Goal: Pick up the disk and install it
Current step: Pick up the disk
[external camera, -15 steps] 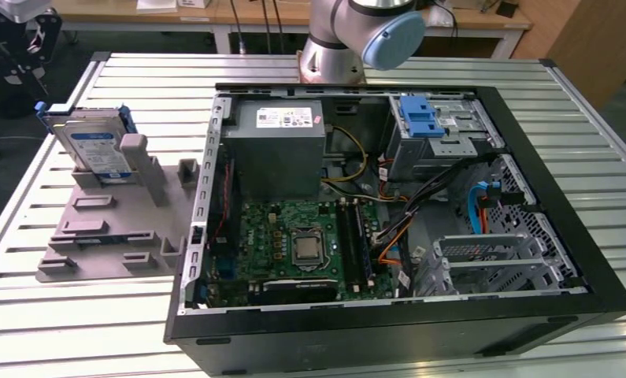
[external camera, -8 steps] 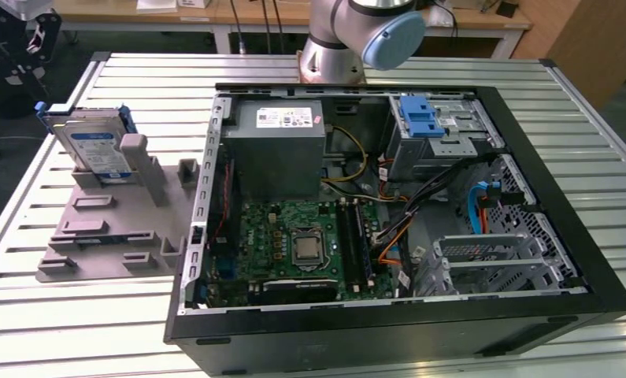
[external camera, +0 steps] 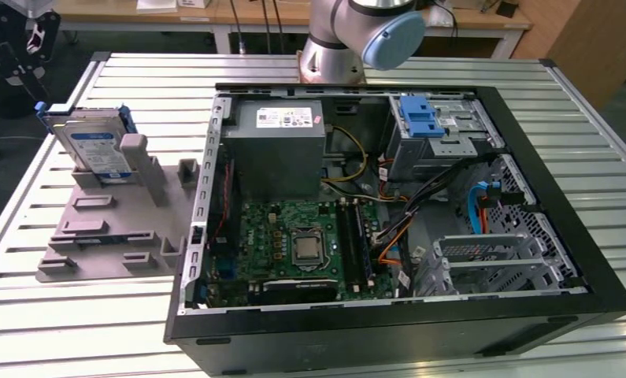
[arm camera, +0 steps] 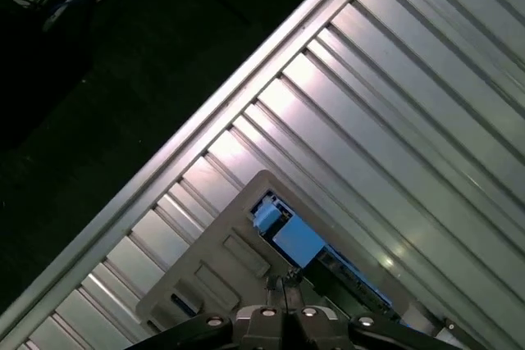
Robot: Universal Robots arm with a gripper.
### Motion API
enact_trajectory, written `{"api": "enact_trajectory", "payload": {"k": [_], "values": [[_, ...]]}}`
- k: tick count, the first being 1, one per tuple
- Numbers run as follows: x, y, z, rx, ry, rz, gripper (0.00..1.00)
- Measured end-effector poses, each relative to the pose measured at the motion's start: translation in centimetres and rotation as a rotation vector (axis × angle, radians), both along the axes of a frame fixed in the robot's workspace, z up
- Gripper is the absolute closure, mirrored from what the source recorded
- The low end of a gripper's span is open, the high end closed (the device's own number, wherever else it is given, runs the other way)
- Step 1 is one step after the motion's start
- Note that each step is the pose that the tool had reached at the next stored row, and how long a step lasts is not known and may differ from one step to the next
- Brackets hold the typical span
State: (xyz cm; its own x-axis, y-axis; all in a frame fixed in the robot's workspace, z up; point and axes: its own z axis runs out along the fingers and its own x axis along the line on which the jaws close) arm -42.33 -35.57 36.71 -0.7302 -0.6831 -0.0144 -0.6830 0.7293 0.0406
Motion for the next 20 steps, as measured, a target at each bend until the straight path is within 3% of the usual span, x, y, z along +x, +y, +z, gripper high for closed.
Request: {"api": "enact_trajectory", "payload": {"k": [8, 20], "values": [[0.00, -0.01, -0.05, -0.0001, -0.0012, 0.110, 0.89], [0.00, -0.05, -0.20, -0.0005, -0.0087, 0.274, 0.89]]}}
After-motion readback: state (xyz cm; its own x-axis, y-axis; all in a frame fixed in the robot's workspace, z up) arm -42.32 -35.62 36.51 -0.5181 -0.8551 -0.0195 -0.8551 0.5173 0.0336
